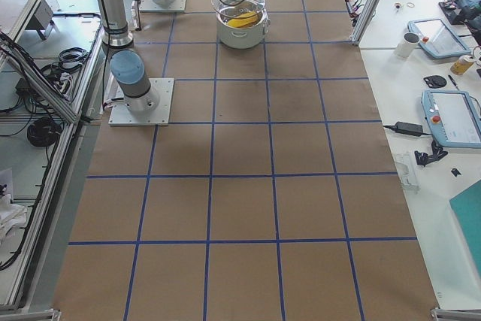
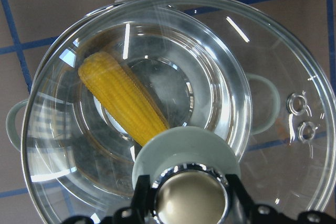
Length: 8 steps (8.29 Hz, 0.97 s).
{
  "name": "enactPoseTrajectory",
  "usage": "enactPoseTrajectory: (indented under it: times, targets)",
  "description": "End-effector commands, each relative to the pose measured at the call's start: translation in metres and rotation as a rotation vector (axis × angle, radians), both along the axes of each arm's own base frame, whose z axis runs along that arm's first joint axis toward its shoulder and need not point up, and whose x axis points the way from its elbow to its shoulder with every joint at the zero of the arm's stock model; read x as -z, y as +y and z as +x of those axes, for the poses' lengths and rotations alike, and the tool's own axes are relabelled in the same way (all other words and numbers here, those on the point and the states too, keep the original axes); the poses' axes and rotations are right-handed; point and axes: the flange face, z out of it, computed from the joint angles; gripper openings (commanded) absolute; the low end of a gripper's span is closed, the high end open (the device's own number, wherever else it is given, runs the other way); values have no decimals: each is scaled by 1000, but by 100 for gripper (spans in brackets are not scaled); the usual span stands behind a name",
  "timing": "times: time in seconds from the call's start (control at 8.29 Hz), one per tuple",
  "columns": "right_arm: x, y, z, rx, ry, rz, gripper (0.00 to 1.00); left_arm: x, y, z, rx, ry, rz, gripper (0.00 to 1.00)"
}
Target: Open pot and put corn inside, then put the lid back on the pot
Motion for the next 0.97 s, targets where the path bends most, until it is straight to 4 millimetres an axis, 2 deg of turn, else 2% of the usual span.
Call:
enactPoseTrajectory:
  times: [0.0,0.36,0.6,0.84]
  targets:
    - [15,0,25,39,-44,-40,34,-1,1,0,-1,2,-3,100]
    - [25,-2,26,31,-27,-30,34,-1,1,0,-1,2,-2,100]
    - [42,-5,29,31,-18,-5,34,1,0,2,-4,1,1,100]
    - [49,-4,24,-12,0,4,34,1,0,2,-4,2,1,100]
